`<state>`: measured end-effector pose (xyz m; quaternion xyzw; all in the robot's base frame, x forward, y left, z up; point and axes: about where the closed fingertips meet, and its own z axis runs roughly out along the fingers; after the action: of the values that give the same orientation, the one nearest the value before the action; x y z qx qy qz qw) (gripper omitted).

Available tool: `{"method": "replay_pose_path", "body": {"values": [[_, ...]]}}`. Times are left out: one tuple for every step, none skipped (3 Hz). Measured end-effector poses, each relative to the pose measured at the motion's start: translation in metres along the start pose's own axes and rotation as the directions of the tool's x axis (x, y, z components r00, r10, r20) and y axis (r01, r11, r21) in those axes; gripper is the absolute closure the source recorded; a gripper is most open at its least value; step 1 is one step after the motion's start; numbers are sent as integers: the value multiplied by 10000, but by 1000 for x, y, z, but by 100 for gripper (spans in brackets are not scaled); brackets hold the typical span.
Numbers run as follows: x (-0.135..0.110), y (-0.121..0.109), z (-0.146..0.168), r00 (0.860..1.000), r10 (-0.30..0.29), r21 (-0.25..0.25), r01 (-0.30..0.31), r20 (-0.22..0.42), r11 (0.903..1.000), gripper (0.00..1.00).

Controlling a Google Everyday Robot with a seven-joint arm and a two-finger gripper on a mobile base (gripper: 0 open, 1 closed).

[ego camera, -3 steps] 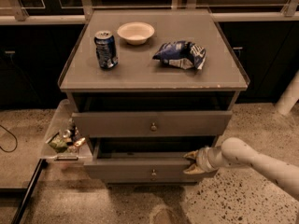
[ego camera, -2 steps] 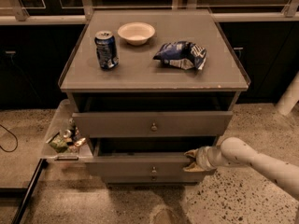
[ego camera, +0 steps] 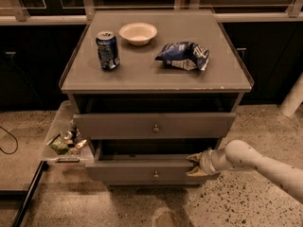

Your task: Open middle drawer

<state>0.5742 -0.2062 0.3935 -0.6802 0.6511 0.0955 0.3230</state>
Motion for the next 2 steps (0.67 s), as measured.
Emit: {"method": "replay_pose_path", "body": {"values": [[0,11,-5,9999,82,37,-82,93,10000,89],[-1,12,-6,9999,82,38,-83,94,10000,100]]}}
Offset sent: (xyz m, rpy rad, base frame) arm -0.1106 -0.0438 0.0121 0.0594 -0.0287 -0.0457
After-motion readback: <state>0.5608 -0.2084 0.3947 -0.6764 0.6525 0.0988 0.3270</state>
